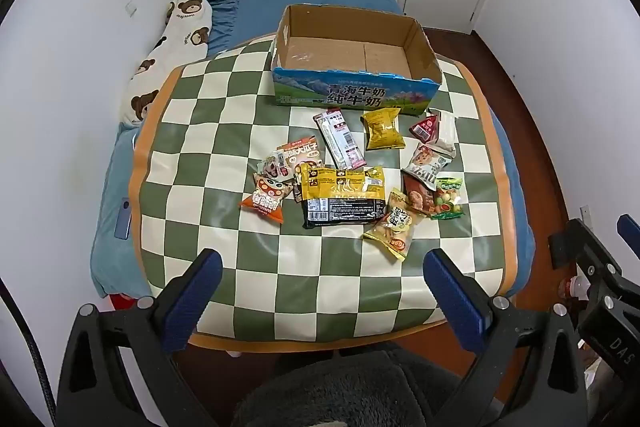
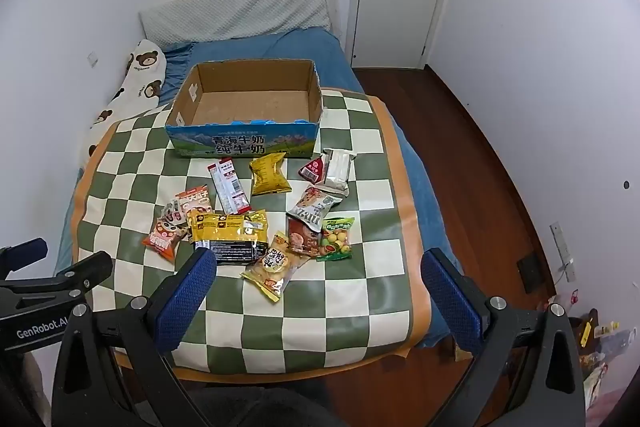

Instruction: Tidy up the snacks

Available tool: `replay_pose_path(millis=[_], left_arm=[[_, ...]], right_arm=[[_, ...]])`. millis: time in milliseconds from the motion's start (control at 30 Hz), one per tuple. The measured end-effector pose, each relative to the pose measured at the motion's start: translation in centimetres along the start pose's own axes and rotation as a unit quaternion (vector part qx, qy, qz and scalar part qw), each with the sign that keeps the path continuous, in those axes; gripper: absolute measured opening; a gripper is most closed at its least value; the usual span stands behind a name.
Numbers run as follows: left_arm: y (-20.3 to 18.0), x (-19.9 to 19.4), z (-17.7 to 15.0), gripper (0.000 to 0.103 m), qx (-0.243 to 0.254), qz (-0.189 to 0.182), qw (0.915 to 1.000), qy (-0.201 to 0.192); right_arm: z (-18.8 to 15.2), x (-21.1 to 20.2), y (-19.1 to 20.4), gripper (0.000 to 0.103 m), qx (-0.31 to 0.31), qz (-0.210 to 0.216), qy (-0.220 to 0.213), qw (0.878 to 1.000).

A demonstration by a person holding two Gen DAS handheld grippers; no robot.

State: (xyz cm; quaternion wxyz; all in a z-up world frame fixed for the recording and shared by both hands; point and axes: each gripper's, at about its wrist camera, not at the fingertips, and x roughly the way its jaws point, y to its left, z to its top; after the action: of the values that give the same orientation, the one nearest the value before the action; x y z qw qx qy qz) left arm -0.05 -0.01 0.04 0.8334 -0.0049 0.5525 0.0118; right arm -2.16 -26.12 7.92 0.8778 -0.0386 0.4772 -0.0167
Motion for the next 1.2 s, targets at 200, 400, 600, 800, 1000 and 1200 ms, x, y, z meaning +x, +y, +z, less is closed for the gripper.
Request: replay_pose_path(millis=[200,400,600,800,1000,1200], left_arm=[[-0.44,-0.13,0.23,0.103,0.001,0.002,1.0,-0.002],[-0.49,0.02,-0.42,0.103,0.002,0.0,1.0,-0.007],[-0.03,-0.46,-0.05,0.103,0.0,-0.004,1.0,-0.006],[0.25,-0.54,-0.18,0.103,0.0,-0.006,0.9999,-0.008],[0.38,-0.75,0.06,0.103,0.0,-0.006,1.0,-0.008],[0.36,-0.83,0.13,0.103,0.0,-0.007,1.0,-0.007]], right_arm=[[0.49,-0.11,0.11,0.103,0.002,0.002,0.003,1.0],[0.46,-0.69,0.05,0.103,0.003,0.006,0.001,1.0],[0.37,-0.3,0.26,0.103,0.003,0.008,0.003,1.0],[0.65,-0.47,0.69,0.103,0.001,0.007,0.004,1.0],[0.48,-0.31,0.57,0.103,0.002,0.006,0.004,1.0],[0.45,-0.19,0.39,0.103,0.005,0.009,0.005,1.0]])
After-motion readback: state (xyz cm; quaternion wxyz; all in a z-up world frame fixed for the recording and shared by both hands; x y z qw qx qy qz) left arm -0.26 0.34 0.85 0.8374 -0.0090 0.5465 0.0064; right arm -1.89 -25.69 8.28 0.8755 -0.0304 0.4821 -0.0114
